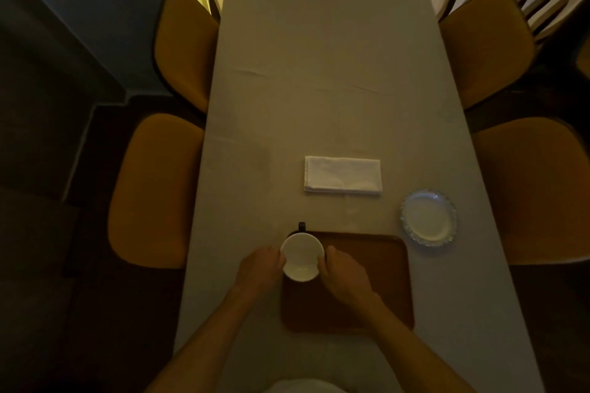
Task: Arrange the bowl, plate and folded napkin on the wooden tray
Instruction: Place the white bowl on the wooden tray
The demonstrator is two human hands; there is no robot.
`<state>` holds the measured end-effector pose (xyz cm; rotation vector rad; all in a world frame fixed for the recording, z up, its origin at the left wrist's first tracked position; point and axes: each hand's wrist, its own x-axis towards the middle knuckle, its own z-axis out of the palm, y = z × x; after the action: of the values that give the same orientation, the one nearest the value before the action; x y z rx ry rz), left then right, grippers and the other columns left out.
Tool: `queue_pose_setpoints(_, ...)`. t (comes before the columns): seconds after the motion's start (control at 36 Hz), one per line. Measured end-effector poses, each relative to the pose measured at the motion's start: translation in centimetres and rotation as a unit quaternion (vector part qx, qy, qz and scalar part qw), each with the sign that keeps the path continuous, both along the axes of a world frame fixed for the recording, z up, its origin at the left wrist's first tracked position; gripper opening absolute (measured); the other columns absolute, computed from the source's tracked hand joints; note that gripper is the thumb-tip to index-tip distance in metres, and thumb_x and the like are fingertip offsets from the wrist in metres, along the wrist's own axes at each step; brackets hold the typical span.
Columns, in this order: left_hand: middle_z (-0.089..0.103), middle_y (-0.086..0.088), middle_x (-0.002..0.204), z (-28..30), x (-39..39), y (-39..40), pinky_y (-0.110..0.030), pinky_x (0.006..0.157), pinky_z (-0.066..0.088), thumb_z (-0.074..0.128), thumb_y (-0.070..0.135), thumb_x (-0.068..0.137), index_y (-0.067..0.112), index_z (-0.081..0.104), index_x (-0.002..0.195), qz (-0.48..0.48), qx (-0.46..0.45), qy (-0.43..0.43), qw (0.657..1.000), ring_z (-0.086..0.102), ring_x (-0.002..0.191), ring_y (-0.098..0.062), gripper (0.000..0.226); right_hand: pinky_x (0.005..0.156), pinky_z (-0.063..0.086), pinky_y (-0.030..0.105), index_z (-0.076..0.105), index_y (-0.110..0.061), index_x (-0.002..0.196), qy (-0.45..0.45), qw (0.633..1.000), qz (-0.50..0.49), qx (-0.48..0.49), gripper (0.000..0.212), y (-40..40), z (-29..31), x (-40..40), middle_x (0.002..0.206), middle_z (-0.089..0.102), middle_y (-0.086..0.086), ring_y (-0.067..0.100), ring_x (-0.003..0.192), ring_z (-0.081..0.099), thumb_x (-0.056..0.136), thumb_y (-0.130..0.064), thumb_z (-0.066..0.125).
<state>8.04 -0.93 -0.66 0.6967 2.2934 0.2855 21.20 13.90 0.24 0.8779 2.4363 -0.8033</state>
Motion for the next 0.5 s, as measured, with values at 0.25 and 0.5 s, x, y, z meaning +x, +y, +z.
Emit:
queue_pose_setpoints(0.25,0.062,-0.009,0.085,3.2,-0.7,-0.7,-0.036,0.066,0.046,0.041,0.030,0.093,0.016,0.054,0.076,-0.017,0.010,0.079,0.997,0.062,0.080,-0.031,0.026,0.056,0.034,0.032,0.036,-0.023,0.068,0.054,0.993,0.006,0.101,0.023,1.9,2.9,0.1,0.061,0.041,-0.007,0.015,0.054,0.041,0.088,-0.034,0.040)
queue_pose_setpoints(0.5,0.059,-0.003,0.069,7.3,-1.1,-0.2,-0.031,0.052,0.041,0.052,0.030,0.085,0.018,0.052,0.068,-0.059,0.049,0.241,0.967,0.056,0.060,-0.024,0.021,0.048,0.020,0.029,0.038,-0.020,0.059,0.134,0.976,-0.008,0.171,0.032,3.3,6.7,0.4,0.059,0.042,-0.004,0.015,0.054,0.040,0.087,-0.032,0.049)
